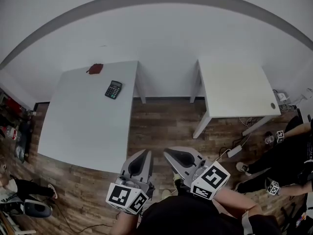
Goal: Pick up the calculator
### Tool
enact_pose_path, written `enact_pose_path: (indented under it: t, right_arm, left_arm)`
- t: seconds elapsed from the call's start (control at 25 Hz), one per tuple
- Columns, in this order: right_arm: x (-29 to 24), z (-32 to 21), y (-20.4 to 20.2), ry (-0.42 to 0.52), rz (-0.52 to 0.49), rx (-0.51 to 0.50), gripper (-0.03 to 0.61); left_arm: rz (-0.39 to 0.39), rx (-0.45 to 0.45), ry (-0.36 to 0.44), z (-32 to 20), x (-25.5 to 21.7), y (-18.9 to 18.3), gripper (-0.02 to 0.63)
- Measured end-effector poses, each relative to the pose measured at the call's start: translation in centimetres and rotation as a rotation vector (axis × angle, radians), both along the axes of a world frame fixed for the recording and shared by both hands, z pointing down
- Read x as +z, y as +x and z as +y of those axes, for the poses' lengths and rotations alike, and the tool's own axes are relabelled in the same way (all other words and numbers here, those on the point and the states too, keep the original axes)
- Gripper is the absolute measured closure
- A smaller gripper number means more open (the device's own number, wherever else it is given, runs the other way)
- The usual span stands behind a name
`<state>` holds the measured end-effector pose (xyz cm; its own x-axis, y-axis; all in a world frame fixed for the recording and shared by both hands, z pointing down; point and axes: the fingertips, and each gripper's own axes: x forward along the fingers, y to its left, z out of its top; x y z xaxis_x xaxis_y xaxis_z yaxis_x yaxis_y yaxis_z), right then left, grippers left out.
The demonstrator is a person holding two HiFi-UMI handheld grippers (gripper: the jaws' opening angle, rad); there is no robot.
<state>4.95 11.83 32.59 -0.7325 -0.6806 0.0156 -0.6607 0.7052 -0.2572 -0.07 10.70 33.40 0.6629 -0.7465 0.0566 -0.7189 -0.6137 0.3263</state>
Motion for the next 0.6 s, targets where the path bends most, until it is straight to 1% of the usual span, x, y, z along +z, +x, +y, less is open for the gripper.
enact_pose_path:
  t: [0.36,0.6]
  right_arm:
    - [0.0,-9.5,1.5,-0.020,-0.023,-0.136,0.565]
    - [1.0,-13.3,1.5,-0.043,-0.034,-0.211,0.565]
  left_arm:
    - [-0.016,-0.150,-0.015,-8.6,-0.1,0.8,0.609]
    - [-0.033,-0.227,-0.026,-11.9,0.4,0.8,0.609]
